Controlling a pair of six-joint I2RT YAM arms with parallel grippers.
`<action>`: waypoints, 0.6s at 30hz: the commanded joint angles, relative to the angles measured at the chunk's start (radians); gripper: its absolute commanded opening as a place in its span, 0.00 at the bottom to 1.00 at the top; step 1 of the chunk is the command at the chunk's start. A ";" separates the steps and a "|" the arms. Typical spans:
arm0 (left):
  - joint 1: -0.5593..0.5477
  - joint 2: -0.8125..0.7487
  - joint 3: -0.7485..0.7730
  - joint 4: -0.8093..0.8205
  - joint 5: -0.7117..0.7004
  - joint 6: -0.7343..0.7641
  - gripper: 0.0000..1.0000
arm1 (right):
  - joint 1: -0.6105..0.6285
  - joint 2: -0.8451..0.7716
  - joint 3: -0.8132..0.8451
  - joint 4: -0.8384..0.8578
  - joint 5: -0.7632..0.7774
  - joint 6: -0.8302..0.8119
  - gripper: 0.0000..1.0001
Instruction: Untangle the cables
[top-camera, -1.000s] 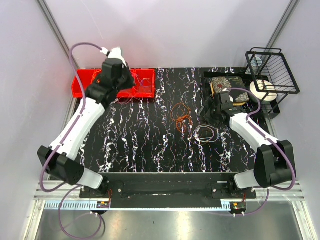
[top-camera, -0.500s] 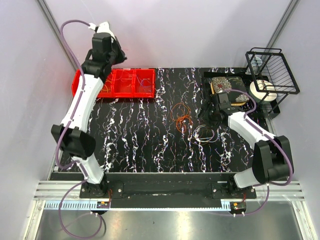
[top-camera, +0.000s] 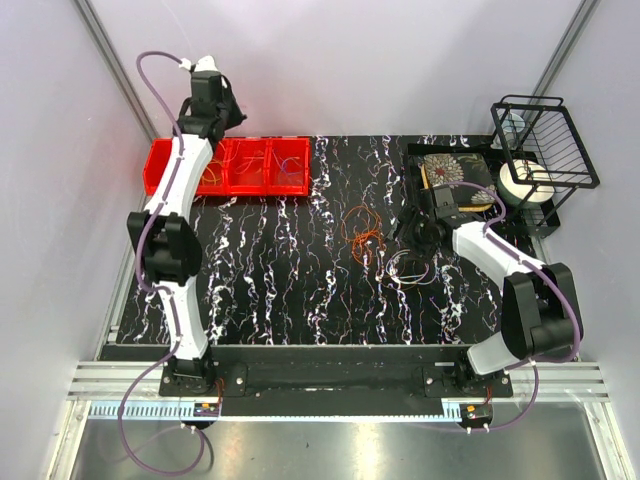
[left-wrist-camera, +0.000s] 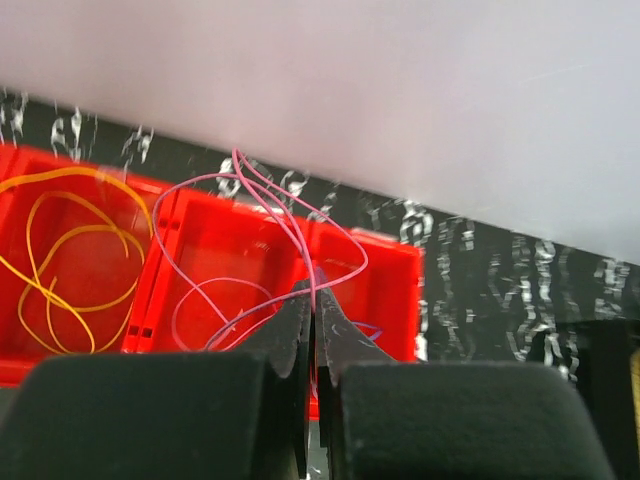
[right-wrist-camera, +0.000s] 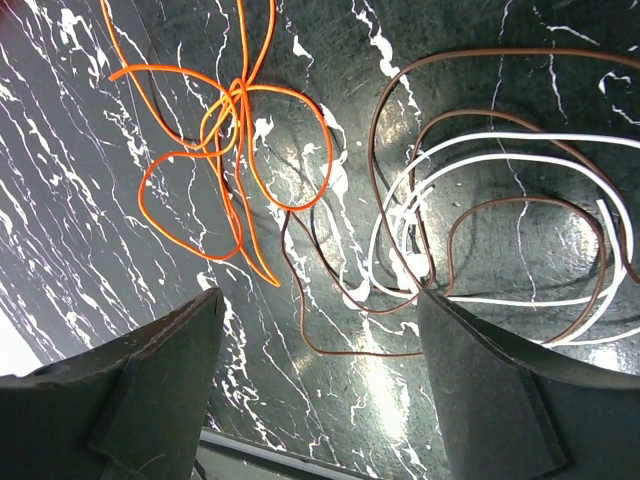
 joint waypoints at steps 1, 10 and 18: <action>0.018 0.032 -0.009 0.091 0.017 -0.059 0.00 | -0.004 0.004 0.001 0.022 -0.030 -0.017 0.83; 0.049 0.121 -0.074 0.224 0.159 -0.188 0.00 | -0.003 0.024 0.006 0.021 -0.052 -0.019 0.82; 0.050 0.138 -0.152 0.315 0.107 -0.290 0.00 | -0.003 0.038 0.007 0.024 -0.055 -0.022 0.82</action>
